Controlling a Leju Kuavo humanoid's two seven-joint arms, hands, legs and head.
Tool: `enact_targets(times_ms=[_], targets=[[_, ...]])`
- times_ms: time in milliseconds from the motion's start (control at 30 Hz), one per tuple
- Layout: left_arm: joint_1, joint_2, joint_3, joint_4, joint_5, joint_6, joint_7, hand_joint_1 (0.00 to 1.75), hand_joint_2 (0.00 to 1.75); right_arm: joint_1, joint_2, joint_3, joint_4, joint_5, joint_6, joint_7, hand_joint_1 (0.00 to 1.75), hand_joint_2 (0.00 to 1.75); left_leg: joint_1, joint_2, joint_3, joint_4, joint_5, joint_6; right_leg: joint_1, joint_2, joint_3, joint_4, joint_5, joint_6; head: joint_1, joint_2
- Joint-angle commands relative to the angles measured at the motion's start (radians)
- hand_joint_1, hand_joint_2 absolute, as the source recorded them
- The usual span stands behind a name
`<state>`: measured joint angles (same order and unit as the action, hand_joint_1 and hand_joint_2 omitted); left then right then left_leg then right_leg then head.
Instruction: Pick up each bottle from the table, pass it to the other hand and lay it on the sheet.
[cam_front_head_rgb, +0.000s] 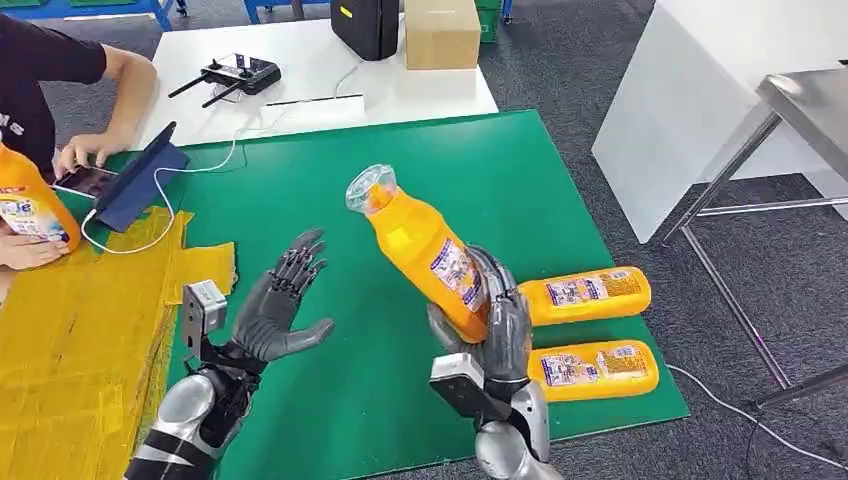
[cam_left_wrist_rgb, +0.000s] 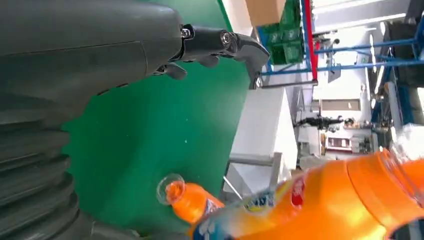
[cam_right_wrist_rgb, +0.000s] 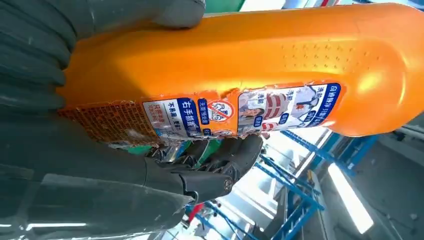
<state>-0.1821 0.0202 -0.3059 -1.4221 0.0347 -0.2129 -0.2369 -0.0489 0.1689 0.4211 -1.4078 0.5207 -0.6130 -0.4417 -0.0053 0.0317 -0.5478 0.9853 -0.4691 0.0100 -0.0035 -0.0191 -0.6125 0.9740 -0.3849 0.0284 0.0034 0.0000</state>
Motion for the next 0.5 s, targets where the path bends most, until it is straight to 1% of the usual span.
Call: enact_targets(times_ms=[33,67,133,233,333,367,400,500], targets=[[-0.063,0.041,-0.083,0.067,0.052,-0.028,0.005,0.0,1.75,-0.088,0.009,0.076,0.181,-0.01,0.049,-0.016,1.75,1.75,0.004,-0.005,0.009,0.0,-0.003,-0.002,0.003,0.003,0.01,-0.002,-0.003,-0.001,0.0,0.0],[-0.066,0.041,-0.086,0.068,0.054,-0.028,0.005,0.0,1.75,-0.09,0.012,0.083,0.189,-0.01,0.05,-0.019,1.75,1.75,0.004,-0.006,0.009,0.0,-0.004,-0.002,0.003,0.003,0.01,-0.002,-0.003,-0.001,0.0,0.0],[-0.078,0.043,-0.097,0.077,0.069,-0.028,0.006,0.0,1.75,-0.104,0.015,0.128,0.223,-0.006,0.067,-0.032,1.75,1.75,0.002,-0.002,0.004,-0.001,-0.001,-0.002,0.001,0.002,0.005,-0.002,-0.001,-0.001,0.0,0.0],[-0.083,0.042,-0.099,0.082,0.076,-0.029,0.005,0.0,1.75,-0.106,0.018,0.145,0.234,0.003,0.066,-0.038,1.75,1.75,0.002,-0.002,0.005,-0.001,-0.002,-0.002,0.001,0.002,0.005,-0.001,-0.001,-0.001,0.0,0.0],[-0.1,0.043,-0.11,0.102,0.1,-0.036,0.003,0.0,1.75,-0.13,0.015,0.218,0.274,0.016,0.097,-0.05,1.75,1.75,0.002,-0.003,0.004,-0.001,-0.001,-0.002,0.001,0.001,0.005,-0.001,-0.001,-0.001,0.0,0.0],[-0.104,0.042,-0.112,0.106,0.101,-0.035,0.003,0.0,1.75,-0.132,0.018,0.228,0.281,0.015,0.097,-0.052,1.75,1.75,0.002,-0.003,0.005,-0.001,-0.002,-0.002,0.002,0.002,0.006,-0.002,-0.001,-0.001,0.0,0.0],[-0.113,0.04,-0.115,0.116,0.106,-0.035,0.002,0.0,1.75,-0.141,0.019,0.252,0.296,0.016,0.101,-0.062,1.75,1.75,0.001,-0.001,0.002,-0.001,-0.001,-0.001,0.001,0.002,0.003,-0.001,0.0,0.0,0.0,0.0],[-0.13,0.04,-0.121,0.138,0.123,-0.032,0.002,0.0,1.75,-0.152,0.015,0.316,0.305,-0.004,0.109,-0.088,1.75,1.75,0.002,-0.003,0.004,-0.001,-0.001,-0.001,0.002,0.002,0.005,-0.001,-0.001,0.0,0.0,0.0]])
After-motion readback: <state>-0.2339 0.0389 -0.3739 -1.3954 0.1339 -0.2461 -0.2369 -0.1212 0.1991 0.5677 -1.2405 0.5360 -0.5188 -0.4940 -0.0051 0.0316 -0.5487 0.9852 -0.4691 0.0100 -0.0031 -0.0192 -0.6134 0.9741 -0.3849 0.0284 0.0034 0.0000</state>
